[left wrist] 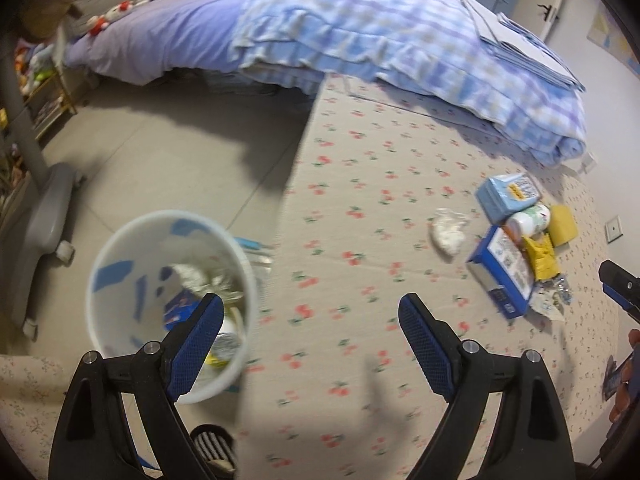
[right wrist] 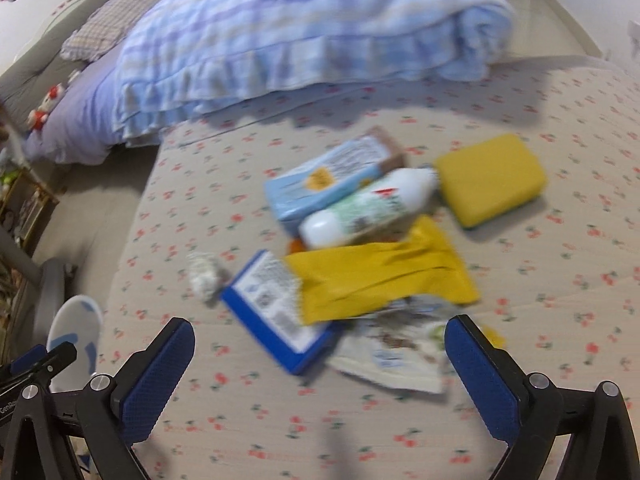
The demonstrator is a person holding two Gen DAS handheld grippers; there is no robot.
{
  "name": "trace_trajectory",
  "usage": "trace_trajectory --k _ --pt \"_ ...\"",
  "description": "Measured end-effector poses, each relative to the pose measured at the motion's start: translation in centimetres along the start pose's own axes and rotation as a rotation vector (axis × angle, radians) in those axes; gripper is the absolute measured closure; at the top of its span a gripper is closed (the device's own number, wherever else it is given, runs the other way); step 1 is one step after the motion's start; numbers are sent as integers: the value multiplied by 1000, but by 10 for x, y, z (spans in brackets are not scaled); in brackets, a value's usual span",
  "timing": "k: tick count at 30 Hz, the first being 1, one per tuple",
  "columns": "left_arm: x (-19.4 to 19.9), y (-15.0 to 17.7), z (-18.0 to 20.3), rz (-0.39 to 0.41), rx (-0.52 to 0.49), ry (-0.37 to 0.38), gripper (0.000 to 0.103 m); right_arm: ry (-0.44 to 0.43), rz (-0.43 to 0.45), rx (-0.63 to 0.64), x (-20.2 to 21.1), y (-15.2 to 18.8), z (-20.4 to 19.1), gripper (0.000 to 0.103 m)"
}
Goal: Collect trash
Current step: 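Grasp the small tissue with the left gripper while the right grasps the yellow sponge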
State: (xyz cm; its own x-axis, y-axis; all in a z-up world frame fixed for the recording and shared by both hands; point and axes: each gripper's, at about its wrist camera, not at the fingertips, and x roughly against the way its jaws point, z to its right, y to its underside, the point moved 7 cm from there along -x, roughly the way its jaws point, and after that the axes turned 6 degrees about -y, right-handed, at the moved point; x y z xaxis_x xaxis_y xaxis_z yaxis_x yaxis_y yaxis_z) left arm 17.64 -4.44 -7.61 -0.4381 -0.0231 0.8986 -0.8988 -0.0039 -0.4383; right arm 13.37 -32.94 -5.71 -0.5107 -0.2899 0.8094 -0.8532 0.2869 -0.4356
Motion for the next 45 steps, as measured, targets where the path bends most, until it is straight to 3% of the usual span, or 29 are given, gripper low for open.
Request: trace_trajectory --k 9,19,25,26,31,33,38,41,43,45 --pt "-23 -12 70 -19 -69 54 12 49 7 -104 19 -4 70 0" --pt "-67 -31 107 -48 48 124 13 79 -39 -191 4 -4 111 0" --pt "-89 -36 117 -55 112 162 41 69 -37 -286 -10 -17 133 0" --pt "-89 -40 117 -26 113 150 44 64 -26 -314 -11 -21 138 0" --pt "-90 -44 124 -27 115 189 77 38 21 -432 -20 -41 157 0" --pt "-90 -44 128 -24 100 183 80 31 41 -447 -27 -49 158 1" --pt "-88 -46 128 -18 83 179 89 35 50 -465 -51 -59 158 17" --pt "-86 -45 123 -20 82 177 89 30 52 -482 -62 -59 157 27" --pt "-85 -46 121 -19 80 177 89 39 60 -456 -64 -63 152 43" --pt "-83 -45 120 -15 75 179 89 34 58 -437 -69 -63 146 48"
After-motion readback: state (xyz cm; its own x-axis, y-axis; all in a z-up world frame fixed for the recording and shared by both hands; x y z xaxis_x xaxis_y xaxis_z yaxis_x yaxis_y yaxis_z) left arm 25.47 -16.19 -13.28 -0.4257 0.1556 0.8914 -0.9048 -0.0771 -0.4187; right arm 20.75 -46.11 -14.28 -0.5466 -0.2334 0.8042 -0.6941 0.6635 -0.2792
